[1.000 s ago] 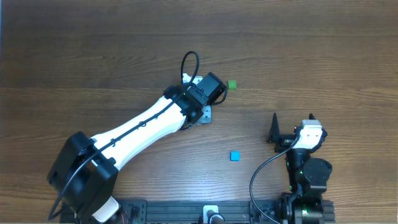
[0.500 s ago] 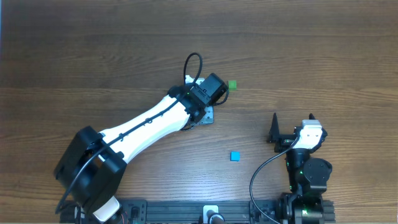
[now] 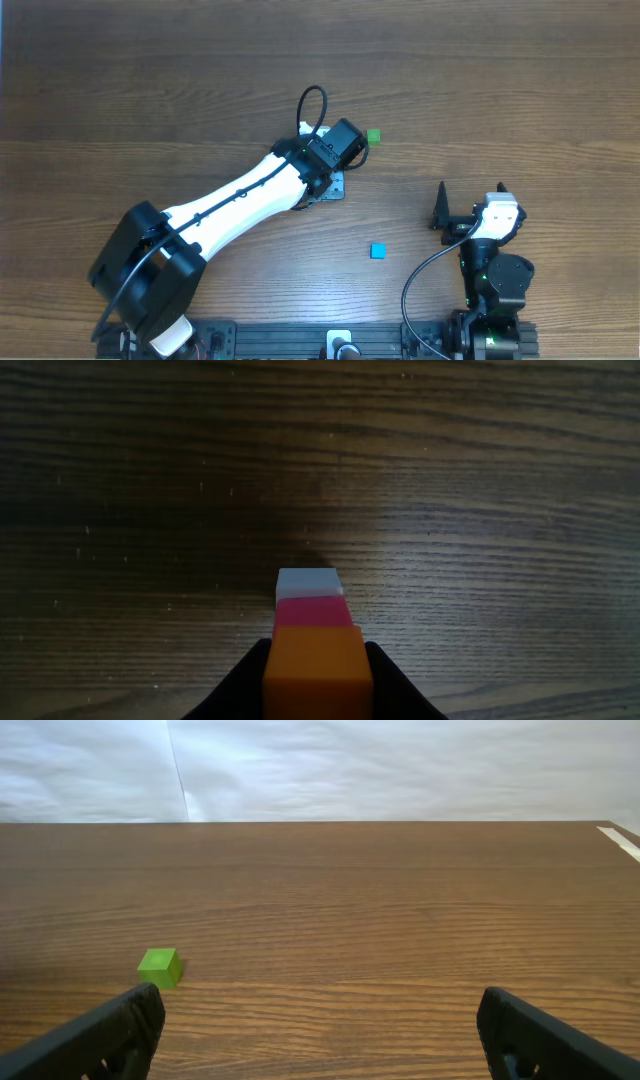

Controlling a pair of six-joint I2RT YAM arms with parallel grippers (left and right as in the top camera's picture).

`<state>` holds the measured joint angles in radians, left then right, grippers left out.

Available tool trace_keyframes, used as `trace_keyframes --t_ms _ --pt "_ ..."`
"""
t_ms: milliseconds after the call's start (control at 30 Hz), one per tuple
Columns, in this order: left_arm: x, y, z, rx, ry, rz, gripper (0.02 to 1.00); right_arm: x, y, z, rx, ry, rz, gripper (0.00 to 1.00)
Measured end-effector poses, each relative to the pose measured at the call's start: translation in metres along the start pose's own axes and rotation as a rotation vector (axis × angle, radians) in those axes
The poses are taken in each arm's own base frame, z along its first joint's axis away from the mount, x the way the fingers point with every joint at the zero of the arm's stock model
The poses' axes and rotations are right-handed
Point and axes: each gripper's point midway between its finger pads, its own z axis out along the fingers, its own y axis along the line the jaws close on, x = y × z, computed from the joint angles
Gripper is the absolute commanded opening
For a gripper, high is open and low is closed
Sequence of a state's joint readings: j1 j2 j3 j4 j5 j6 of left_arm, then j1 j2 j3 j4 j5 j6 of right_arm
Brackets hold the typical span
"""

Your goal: Stack Cubes

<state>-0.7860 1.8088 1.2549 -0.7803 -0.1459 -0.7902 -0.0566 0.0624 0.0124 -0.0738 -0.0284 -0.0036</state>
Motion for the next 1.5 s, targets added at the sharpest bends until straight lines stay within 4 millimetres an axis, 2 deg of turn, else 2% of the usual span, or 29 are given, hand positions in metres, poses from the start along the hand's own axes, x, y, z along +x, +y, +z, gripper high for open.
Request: trace_keyframes --t_ms 200,300,400,433,467,600,733,833,933,1033,1100,1200,1367,1500 --pt "0.0 0.0 0.0 0.0 0.0 -0.003 0.351 0.0 0.0 0.0 0.0 0.0 0.0 0.991" --pt "0.0 0.0 0.0 0.0 0.0 -0.003 0.443 0.0 0.0 0.0 0.0 0.0 0.0 0.991" --pt "0.0 0.0 0.0 -0.001 -0.001 -0.002 0.759 0.0 0.0 0.0 0.0 0.0 0.0 0.993" --pt "0.0 0.0 0.0 -0.001 -0.001 -0.011 0.941 0.0 0.0 0.0 0.0 0.0 0.0 0.993" --pt "0.0 0.0 0.0 -0.002 -0.002 -0.008 0.998 0.0 0.0 0.0 0.0 0.0 0.0 0.991" --pt "-0.005 0.004 0.0 -0.022 -0.027 -0.011 0.998 0.0 0.0 0.0 0.0 0.0 -0.001 0.991" --pt "-0.021 0.003 -0.009 -0.02 -0.109 -0.022 0.998 0.0 0.0 0.0 0.0 0.0 -0.001 0.991" --pt "-0.038 0.004 -0.038 0.004 -0.207 -0.035 1.0 0.0 0.0 0.0 0.0 0.0 0.0 0.991" --pt "-0.057 0.008 -0.088 0.069 -0.33 -0.066 0.998 0.0 0.0 0.0 0.0 0.0 -0.001 0.991" --pt "-0.074 0.023 -0.136 0.13 -0.44 -0.114 0.996 0.0 0.0 0.0 0.0 0.0 0.0 0.993" --pt "-0.084 0.039 -0.163 0.154 -0.506 -0.146 0.996 0.0 0.0 0.0 0.0 0.0 0.0 0.993" --pt "-0.097 0.065 -0.191 0.163 -0.58 -0.187 0.996 0.0 0.0 0.0 0.0 0.0 -0.001 0.991" --pt "-0.114 0.117 -0.223 0.137 -0.67 -0.25 0.996 0.0 0.0 0.0 0.0 0.0 -0.001 0.991" --pt "-0.118 0.159 -0.253 0.129 -0.749 -0.29 0.996 0.0 0.0 0.0 0.0 0.0 0.0 0.991"
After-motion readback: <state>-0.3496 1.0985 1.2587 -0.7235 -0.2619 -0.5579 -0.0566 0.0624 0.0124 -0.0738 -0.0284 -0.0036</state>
